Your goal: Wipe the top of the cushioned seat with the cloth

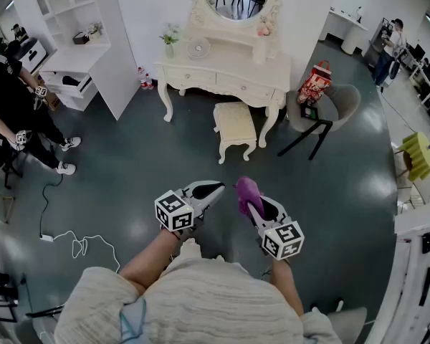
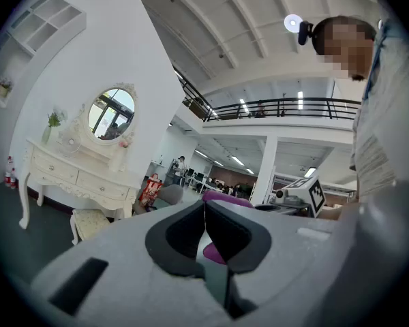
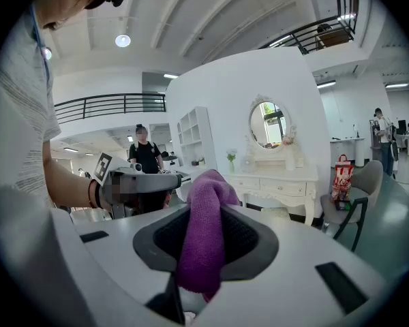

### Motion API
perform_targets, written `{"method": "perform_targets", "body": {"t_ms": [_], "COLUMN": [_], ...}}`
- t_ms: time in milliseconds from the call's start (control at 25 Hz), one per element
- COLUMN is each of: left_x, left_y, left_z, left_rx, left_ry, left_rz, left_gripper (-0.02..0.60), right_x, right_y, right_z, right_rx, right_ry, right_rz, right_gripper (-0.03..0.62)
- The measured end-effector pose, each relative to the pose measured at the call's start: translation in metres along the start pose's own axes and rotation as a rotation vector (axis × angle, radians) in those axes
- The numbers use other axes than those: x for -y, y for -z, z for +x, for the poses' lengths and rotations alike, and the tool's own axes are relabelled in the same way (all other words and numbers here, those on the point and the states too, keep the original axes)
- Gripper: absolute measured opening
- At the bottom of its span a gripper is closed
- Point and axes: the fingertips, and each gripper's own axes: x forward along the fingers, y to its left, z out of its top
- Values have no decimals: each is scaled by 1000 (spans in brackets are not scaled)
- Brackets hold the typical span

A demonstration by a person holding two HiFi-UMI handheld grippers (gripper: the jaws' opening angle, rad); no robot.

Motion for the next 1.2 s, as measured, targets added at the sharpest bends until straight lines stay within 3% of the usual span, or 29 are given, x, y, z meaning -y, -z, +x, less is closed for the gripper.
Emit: {"method": "perform_targets", "body": {"t_ms": [1200], "left_x": [12], "left_y": [6], "left_z": [1], "left_rx": [22], "left_ry": [-21], "left_rz": [-15], "left_gripper": [14], "right_x": [-2], "right_y": [-3], "right_z": [-10], "right_rx": [35], "right_ry": [-54], "right_rz": [54], "right_gripper": [100]}}
